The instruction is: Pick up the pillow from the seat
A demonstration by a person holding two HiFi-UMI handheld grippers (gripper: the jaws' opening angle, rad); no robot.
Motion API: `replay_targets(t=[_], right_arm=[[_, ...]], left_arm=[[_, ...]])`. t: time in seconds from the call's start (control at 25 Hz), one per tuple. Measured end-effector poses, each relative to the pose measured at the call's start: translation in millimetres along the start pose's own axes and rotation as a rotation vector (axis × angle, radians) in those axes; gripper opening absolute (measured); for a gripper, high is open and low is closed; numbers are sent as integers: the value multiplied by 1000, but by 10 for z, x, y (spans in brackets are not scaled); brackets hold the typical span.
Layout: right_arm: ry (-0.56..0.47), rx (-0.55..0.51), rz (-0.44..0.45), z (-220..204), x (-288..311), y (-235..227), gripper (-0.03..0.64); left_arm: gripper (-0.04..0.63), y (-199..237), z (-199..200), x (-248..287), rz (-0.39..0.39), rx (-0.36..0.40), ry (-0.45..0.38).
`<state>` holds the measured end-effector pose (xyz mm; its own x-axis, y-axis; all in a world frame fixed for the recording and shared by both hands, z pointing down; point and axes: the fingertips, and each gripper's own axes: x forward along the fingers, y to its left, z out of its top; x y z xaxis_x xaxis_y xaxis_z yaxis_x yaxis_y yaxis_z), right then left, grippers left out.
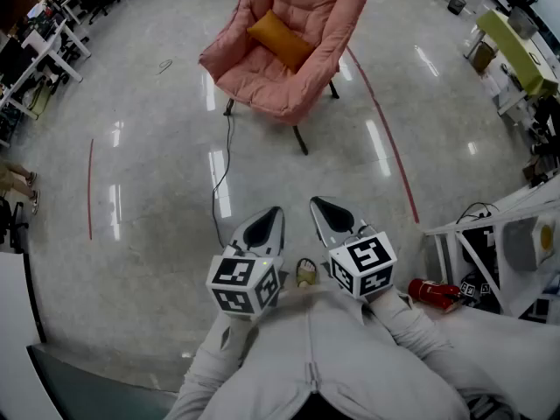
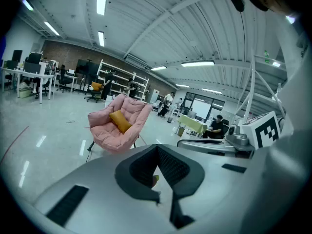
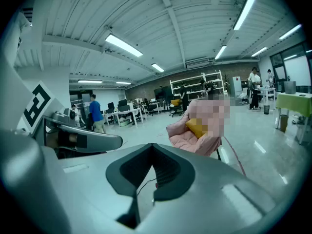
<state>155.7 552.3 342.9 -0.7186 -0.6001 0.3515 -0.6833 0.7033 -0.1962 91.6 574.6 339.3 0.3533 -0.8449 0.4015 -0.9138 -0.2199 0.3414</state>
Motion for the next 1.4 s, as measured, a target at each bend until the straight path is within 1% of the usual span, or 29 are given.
replay_targets(t=[0.16, 0.36, 0.56, 0.88, 1.2, 1.4], right_arm=[[6, -9, 15, -47, -51, 68, -2], [3, -30, 28, -57, -97, 102, -2], [-1, -40, 34, -56, -97, 85, -2], [-12, -20, 43, -17, -110, 18, -2], [11, -27, 59, -2, 28, -38, 0], [22, -33, 50, 56, 165, -180, 0]], left_arm=[[5, -19, 3, -75, 10, -14, -22], [5, -7, -21, -115, 38, -2, -35], [5, -6, -31, -92, 43, 6, -40], [5, -43, -44, -25, 43, 14, -19], [5, 85, -4, 116, 56, -6, -1], [5, 187, 103, 299, 51, -23, -5]])
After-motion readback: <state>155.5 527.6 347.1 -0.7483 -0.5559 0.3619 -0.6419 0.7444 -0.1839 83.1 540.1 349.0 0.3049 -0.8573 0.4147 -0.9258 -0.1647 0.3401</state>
